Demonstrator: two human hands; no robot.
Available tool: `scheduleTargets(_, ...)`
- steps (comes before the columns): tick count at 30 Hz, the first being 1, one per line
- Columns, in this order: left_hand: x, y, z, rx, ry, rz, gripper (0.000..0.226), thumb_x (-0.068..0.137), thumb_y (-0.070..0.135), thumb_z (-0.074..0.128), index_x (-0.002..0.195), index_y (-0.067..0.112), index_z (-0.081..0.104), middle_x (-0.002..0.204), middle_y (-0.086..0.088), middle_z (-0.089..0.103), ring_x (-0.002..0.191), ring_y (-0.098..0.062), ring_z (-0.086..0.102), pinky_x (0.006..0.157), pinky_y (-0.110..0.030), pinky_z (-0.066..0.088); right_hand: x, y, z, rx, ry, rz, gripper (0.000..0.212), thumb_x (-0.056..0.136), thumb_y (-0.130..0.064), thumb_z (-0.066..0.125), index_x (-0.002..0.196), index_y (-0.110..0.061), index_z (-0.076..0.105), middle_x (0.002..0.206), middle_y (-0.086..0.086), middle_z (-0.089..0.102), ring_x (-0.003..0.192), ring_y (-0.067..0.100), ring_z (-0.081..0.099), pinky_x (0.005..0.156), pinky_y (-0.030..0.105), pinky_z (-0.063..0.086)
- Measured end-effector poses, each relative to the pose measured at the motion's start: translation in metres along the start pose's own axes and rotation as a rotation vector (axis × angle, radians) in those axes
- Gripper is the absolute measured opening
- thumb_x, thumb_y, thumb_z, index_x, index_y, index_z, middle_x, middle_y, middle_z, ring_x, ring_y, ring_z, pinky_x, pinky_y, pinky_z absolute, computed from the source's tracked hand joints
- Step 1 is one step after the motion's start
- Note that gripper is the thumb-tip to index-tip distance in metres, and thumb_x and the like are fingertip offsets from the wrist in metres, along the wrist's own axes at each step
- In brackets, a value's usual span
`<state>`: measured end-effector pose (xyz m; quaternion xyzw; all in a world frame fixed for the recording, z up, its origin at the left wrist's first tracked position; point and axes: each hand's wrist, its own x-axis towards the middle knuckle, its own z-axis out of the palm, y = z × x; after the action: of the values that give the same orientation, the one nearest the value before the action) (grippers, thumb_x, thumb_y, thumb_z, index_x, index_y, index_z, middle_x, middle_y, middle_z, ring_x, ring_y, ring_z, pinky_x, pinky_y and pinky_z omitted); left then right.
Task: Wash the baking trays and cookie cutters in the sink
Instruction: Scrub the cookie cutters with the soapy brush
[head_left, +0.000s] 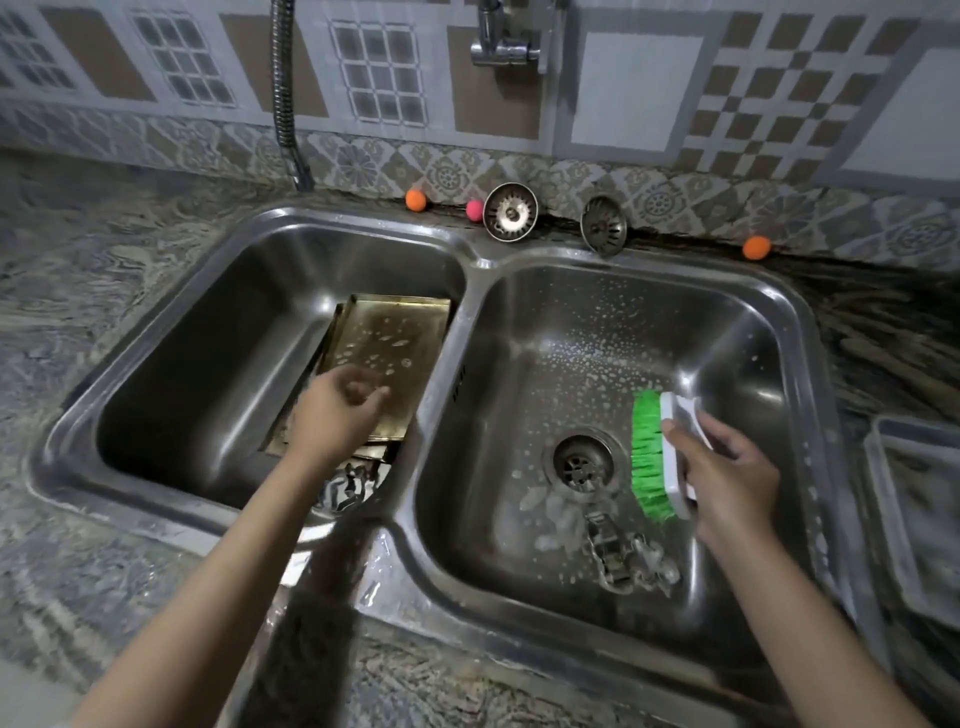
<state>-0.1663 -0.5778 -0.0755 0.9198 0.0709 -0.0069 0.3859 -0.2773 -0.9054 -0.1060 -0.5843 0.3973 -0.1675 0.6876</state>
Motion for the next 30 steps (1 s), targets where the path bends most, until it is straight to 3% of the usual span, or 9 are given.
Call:
scheduleTargets(3, -0.022, 0.053, 0.041, -0.181, -0.107, 0.113, 0.010, 0.081, 0.019, 0.072, 0.088, 0.025, 0.067, 0.076, 0.005, 0.065, 0.068, -0.010, 0.063, 0.066, -0.023, 0.051, 0.006, -0.006, -0.009, 0.021, 0.003, -0.011, 0.048, 0.072, -0.016, 0.082, 0.118, -0.018, 0.067, 0.101, 0.006, 0.072, 0.077, 0.017, 0.070, 0.050, 0.023, 0.053)
scheduleTargets(6, -0.028, 0.079, 0.107, -0.102, -0.386, 0.184, 0.021, 0.080, 0.018, 0.073, 0.100, 0.016, 0.067, 0.084, -0.002, 0.065, 0.073, -0.014, 0.063, 0.070, -0.022, 0.051, 0.004, -0.009, -0.017, 0.031, -0.014, -0.028, 0.049, 0.071, -0.018, 0.083, 0.117, -0.020, 0.068, 0.101, 0.005, 0.073, 0.076, 0.017, 0.071, 0.049, 0.022, 0.051)
scheduleTargets(10, -0.028, 0.083, 0.182, 0.143, -0.670, 0.210, 0.032, 0.079, 0.017, 0.073, 0.108, 0.008, 0.065, 0.104, -0.011, 0.068, 0.096, -0.025, 0.065, 0.079, -0.028, 0.052, -0.003, -0.014, -0.031, 0.062, -0.037, -0.044, 0.047, 0.068, -0.020, 0.085, 0.112, -0.025, 0.069, 0.099, 0.003, 0.074, 0.076, 0.016, 0.072, 0.056, 0.027, 0.054)
scheduleTargets(14, -0.035, 0.072, 0.224, 0.214, -0.822, 0.149, 0.032, 0.077, 0.012, 0.073, 0.107, 0.001, 0.068, 0.099, -0.010, 0.067, 0.081, -0.013, 0.060, 0.065, -0.011, 0.045, -0.009, -0.023, -0.045, 0.082, -0.012, -0.064, 0.040, 0.068, -0.015, 0.084, 0.103, -0.029, 0.069, 0.104, 0.001, 0.073, 0.089, 0.018, 0.072, 0.074, 0.035, 0.059)
scheduleTargets(17, -0.035, 0.056, 0.248, 0.312, -0.821, 0.183, 0.039, 0.069, 0.032, 0.066, 0.103, 0.011, 0.070, 0.104, -0.009, 0.070, 0.096, -0.025, 0.064, 0.084, -0.032, 0.050, -0.011, -0.028, -0.053, 0.085, -0.003, -0.058, 0.040, 0.070, -0.012, 0.083, 0.101, -0.031, 0.067, 0.107, 0.003, 0.072, 0.092, 0.020, 0.071, 0.080, 0.040, 0.059)
scheduleTargets(19, -0.032, 0.049, 0.262, 0.361, -0.805, 0.213, 0.029, 0.074, 0.026, 0.068, 0.101, 0.015, 0.070, 0.104, -0.007, 0.071, 0.100, -0.027, 0.064, 0.085, -0.035, 0.050, -0.011, -0.030, -0.057, 0.084, 0.011, -0.046, 0.042, 0.070, -0.011, 0.083, 0.106, -0.028, 0.068, 0.108, 0.005, 0.072, 0.095, 0.022, 0.070, 0.084, 0.044, 0.057)
scheduleTargets(24, -0.034, 0.062, 0.260, 0.139, -0.765, 0.183, 0.020, 0.078, 0.004, 0.064, 0.097, 0.008, 0.068, 0.089, -0.003, 0.067, 0.087, -0.022, 0.065, 0.067, -0.018, 0.047, -0.011, -0.037, -0.065, 0.050, 0.039, -0.042, 0.046, 0.068, -0.012, 0.083, 0.110, -0.024, 0.067, 0.108, 0.005, 0.071, 0.097, 0.026, 0.070, 0.085, 0.045, 0.057)
scheduleTargets(27, -0.031, 0.062, 0.252, -0.136, -0.736, 0.116, 0.026, 0.072, -0.002, 0.068, 0.093, 0.013, 0.069, 0.087, -0.008, 0.069, 0.083, -0.022, 0.066, 0.074, -0.034, 0.052, -0.016, -0.049, -0.078, 0.012, 0.030, -0.091, 0.053, 0.068, -0.014, 0.082, 0.118, -0.021, 0.066, 0.107, 0.003, 0.072, 0.092, 0.023, 0.071, 0.069, 0.036, 0.060)
scheduleTargets(30, -0.035, 0.076, 0.236, -0.330, -0.703, 0.029, 0.035, 0.075, -0.011, 0.070, 0.104, 0.008, 0.068, 0.078, -0.002, 0.065, 0.071, -0.010, 0.062, 0.066, -0.016, 0.050, -0.018, -0.068, -0.098, -0.031, 0.061, -0.196, 0.052, 0.068, -0.014, 0.082, 0.118, -0.022, 0.066, 0.105, 0.000, 0.072, 0.085, 0.017, 0.072, 0.057, 0.025, 0.057)
